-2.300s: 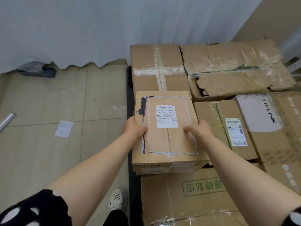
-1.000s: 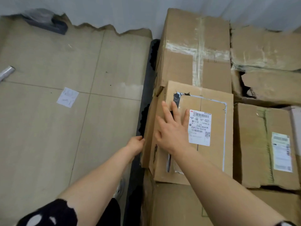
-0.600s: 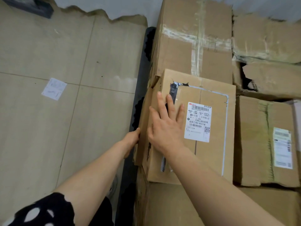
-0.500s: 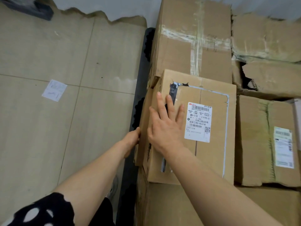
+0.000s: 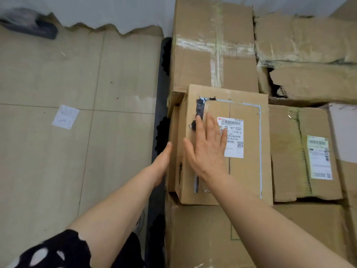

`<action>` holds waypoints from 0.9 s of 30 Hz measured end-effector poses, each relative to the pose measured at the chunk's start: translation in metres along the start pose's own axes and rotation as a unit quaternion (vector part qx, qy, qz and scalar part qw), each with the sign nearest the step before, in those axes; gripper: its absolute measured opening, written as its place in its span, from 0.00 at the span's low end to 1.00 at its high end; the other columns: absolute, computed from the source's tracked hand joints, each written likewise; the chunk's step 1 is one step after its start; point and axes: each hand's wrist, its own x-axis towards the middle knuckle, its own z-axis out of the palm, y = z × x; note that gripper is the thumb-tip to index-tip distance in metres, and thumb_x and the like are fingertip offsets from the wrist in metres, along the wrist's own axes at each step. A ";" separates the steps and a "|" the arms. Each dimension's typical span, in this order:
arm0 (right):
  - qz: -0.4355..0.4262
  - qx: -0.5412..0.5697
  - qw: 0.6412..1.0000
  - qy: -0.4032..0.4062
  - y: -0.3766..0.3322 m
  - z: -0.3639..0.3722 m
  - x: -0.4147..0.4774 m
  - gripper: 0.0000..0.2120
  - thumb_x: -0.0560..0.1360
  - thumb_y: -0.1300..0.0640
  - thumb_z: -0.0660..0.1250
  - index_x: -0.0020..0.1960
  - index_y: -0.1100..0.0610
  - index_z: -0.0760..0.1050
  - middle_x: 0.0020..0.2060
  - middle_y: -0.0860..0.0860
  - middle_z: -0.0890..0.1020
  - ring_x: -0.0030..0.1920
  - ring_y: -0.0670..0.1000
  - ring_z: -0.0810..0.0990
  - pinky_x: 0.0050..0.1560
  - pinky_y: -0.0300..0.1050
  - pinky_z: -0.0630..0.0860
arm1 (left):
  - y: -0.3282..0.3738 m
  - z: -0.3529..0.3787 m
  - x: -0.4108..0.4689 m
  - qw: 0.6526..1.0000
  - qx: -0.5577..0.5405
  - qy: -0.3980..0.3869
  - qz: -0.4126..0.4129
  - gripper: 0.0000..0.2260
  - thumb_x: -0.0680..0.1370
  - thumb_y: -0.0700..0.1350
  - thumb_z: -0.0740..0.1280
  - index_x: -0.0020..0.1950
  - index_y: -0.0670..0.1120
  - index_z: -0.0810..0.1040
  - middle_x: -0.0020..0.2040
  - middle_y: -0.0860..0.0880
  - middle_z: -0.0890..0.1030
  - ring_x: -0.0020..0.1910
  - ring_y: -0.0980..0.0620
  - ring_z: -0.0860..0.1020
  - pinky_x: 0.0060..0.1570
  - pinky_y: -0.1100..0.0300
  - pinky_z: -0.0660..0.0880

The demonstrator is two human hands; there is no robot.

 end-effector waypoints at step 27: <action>0.294 0.166 0.941 -0.003 0.086 -0.019 -0.049 0.47 0.69 0.42 0.73 0.76 0.60 0.50 0.71 0.61 0.58 0.72 0.62 0.55 0.73 0.54 0.54 | 0.025 0.030 -0.085 0.986 0.098 0.083 0.109 0.20 0.79 0.45 0.65 0.71 0.49 0.67 0.63 0.46 0.77 0.54 0.48 0.77 0.58 0.46 0.76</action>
